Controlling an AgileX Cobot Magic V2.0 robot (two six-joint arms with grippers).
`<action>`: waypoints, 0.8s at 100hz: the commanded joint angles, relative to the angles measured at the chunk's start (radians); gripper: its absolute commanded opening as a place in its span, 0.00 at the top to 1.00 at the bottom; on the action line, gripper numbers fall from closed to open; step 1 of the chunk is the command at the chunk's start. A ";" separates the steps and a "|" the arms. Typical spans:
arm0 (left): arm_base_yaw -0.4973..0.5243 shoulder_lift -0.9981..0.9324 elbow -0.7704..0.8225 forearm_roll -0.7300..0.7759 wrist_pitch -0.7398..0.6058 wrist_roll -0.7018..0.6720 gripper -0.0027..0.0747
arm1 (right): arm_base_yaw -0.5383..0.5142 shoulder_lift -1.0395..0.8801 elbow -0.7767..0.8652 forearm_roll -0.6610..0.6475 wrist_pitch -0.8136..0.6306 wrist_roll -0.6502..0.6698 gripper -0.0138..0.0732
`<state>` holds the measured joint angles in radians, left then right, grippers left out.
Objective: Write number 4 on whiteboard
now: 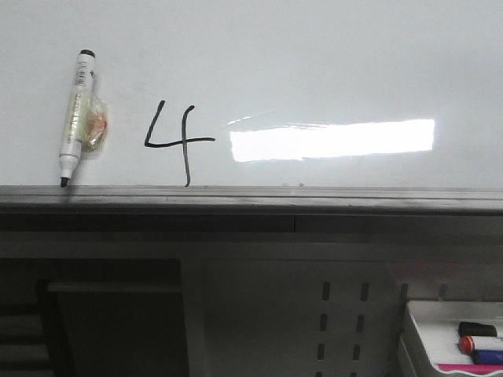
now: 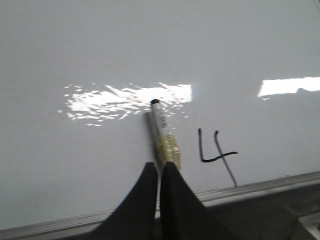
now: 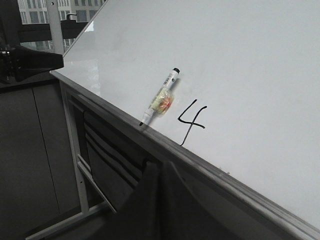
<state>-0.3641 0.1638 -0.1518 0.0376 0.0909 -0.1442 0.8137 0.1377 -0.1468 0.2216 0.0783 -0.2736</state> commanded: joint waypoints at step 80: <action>0.337 -0.194 0.190 0.004 0.215 0.001 0.99 | -0.008 0.006 -0.027 -0.002 -0.078 -0.001 0.90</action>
<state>-0.0273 -0.0063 0.0047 0.0417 0.3444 -0.1423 0.8137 0.1377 -0.1468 0.2216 0.0783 -0.2722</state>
